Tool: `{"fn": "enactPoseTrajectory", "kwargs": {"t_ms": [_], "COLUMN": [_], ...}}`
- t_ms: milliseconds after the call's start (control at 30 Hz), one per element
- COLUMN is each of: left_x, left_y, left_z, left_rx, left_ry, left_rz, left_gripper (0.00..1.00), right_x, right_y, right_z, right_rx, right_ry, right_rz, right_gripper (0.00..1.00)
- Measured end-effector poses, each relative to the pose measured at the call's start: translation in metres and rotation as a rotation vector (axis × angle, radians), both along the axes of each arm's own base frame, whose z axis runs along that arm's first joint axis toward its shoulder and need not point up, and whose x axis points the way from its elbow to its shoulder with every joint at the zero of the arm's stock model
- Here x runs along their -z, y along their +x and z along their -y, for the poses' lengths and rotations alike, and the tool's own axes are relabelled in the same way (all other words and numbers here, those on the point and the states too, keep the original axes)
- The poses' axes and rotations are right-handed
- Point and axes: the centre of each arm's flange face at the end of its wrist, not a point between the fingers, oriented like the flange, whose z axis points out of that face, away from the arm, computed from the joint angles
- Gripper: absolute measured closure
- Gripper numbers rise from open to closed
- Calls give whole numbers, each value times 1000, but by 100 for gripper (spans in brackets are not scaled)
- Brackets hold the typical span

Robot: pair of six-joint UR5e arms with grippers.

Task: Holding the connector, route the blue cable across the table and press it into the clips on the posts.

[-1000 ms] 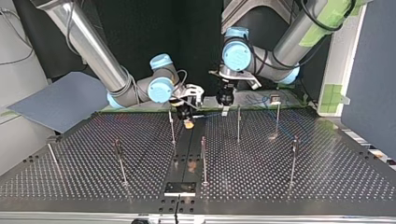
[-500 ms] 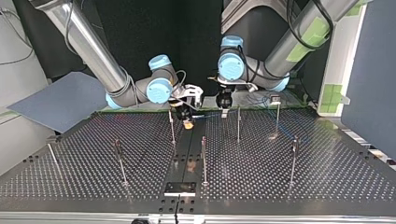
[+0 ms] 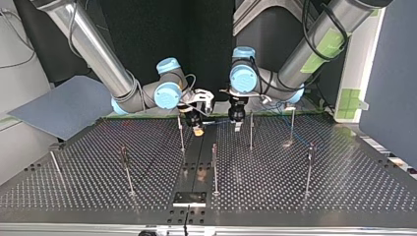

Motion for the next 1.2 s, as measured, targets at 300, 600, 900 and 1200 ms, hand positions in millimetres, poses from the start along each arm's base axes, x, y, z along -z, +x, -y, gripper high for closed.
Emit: {"fn": "enactPoseTrajectory", "kwargs": {"t_ms": [300,600,900,1200], "left_x": [-1,-8,-41,-81], "left_y": [0,-2,-18,-32], "left_z": [1,6,13,10], "left_rx": [3,16,34,34], "left_ry": [12,10,11,3], "left_rz": [7,14,14,26], "left_gripper": [100,100,100,100], "right_x": [0,-19,-65,-104], "right_y": [0,2,-4,-16], "right_z": [0,-3,-9,-20], "right_rx": [-6,-25,-17,-9], "right_ry": [-1,-16,-11,-2], "right_rz": [1,18,78,84], "right_gripper": [100,100,100,100]}}
